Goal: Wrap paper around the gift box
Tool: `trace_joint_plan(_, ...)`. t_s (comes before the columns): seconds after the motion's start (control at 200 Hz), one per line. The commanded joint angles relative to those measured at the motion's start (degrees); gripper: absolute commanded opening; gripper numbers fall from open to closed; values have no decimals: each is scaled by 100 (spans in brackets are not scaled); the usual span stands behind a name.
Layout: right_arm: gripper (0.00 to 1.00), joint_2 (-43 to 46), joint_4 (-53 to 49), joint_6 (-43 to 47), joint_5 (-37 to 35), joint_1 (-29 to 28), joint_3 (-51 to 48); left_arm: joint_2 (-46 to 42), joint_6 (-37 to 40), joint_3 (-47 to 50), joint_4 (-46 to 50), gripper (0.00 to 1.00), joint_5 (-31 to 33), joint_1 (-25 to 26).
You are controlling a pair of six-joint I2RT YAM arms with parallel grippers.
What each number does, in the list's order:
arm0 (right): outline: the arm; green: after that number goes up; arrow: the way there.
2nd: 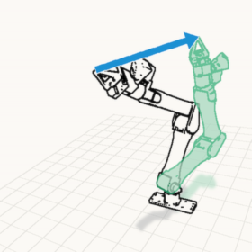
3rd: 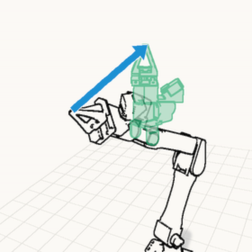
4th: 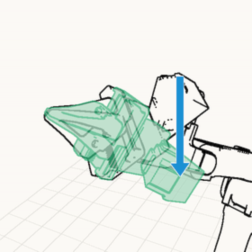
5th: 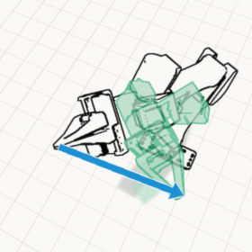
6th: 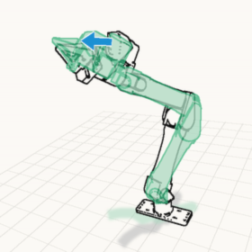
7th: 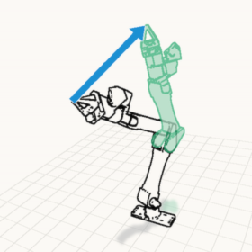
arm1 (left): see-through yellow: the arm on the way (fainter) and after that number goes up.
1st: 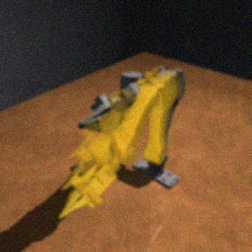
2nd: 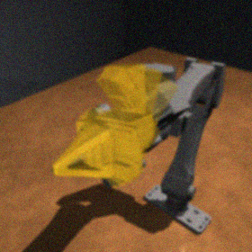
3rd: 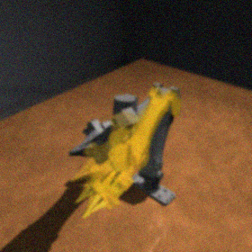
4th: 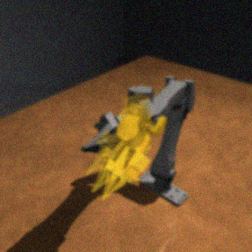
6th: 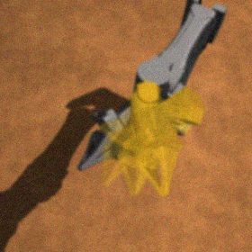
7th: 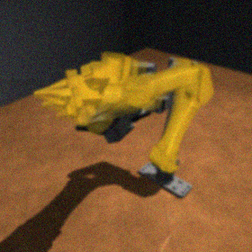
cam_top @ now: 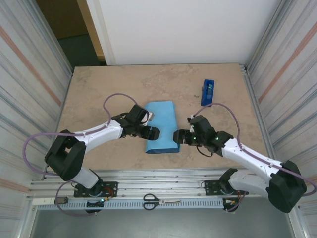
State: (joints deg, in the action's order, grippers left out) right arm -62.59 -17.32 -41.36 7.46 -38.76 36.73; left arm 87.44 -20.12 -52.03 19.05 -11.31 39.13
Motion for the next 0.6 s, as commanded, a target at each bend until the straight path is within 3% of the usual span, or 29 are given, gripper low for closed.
trace_joint_plan(0.0, 83, -532, 204, -104, 632, 309, 346, 88, 164, -21, 213, 82, 119, 42)
trace_joint_plan(0.331, 86, -2256, 64, -96, 775, 637, 1459, 54, 166, -262, 246, 83, 9, 14)
trace_joint_plan(0.591, 81, -2833, 176, 69, 1028, 757, 1312, -307, -20, -437, 325, 89, -300, -45)
